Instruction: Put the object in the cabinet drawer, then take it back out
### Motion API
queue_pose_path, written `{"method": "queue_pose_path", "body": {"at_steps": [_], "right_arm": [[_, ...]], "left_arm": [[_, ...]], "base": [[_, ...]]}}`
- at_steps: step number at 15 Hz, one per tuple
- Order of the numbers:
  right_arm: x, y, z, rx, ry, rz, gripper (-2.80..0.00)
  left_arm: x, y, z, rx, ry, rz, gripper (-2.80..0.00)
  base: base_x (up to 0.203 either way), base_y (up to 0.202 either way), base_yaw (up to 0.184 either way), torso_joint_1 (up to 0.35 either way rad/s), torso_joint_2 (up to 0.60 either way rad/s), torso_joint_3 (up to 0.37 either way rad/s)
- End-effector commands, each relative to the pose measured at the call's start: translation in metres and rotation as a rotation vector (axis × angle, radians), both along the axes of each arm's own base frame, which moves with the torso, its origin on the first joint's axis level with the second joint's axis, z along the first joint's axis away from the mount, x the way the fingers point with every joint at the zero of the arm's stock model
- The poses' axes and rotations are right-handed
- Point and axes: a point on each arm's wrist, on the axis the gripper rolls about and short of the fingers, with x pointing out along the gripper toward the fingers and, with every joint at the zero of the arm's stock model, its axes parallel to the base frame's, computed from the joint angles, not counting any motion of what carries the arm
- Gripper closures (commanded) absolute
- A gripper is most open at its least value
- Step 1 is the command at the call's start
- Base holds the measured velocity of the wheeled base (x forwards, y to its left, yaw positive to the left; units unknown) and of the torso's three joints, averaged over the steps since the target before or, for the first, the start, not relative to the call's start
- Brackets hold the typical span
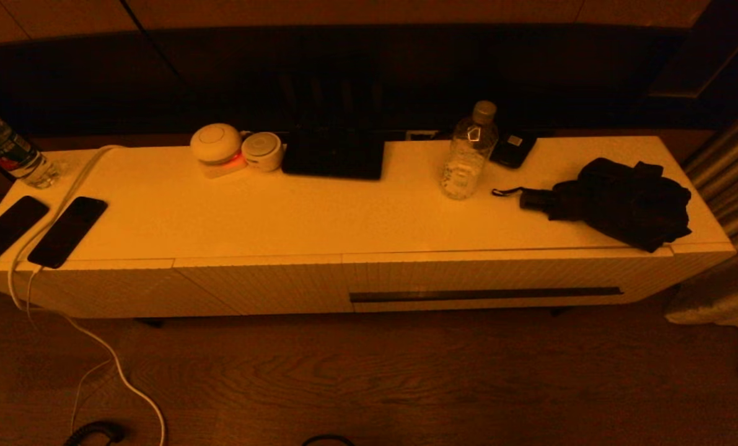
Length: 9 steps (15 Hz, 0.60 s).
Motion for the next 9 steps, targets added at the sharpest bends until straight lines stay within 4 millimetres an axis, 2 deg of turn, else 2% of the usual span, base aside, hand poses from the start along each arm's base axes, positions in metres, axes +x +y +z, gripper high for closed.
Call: {"method": "queue_pose_path", "body": {"at_steps": [1, 6, 9], "right_arm": [[-0.013, 0.000, -0.019, 0.004, -0.048, 0.003, 0.00], [-0.033, 0.002, -0.049, -0.023, -0.164, 0.110, 0.00], [-0.032, 0.003, -0.060, 0.043, -0.163, 0.136, 0.00]], "left_arm": [[0.000, 0.000, 0.000, 0.000, 0.000, 0.000, 0.00], [0.000, 0.000, 0.000, 0.000, 0.000, 0.000, 0.00], [0.000, 0.000, 0.000, 0.000, 0.000, 0.000, 0.00]], "base": [[0.000, 0.000, 0.000, 0.000, 0.00, 0.000], [0.000, 0.000, 0.000, 0.000, 0.00, 0.000], [0.000, 0.000, 0.000, 0.000, 0.00, 0.000]]}}
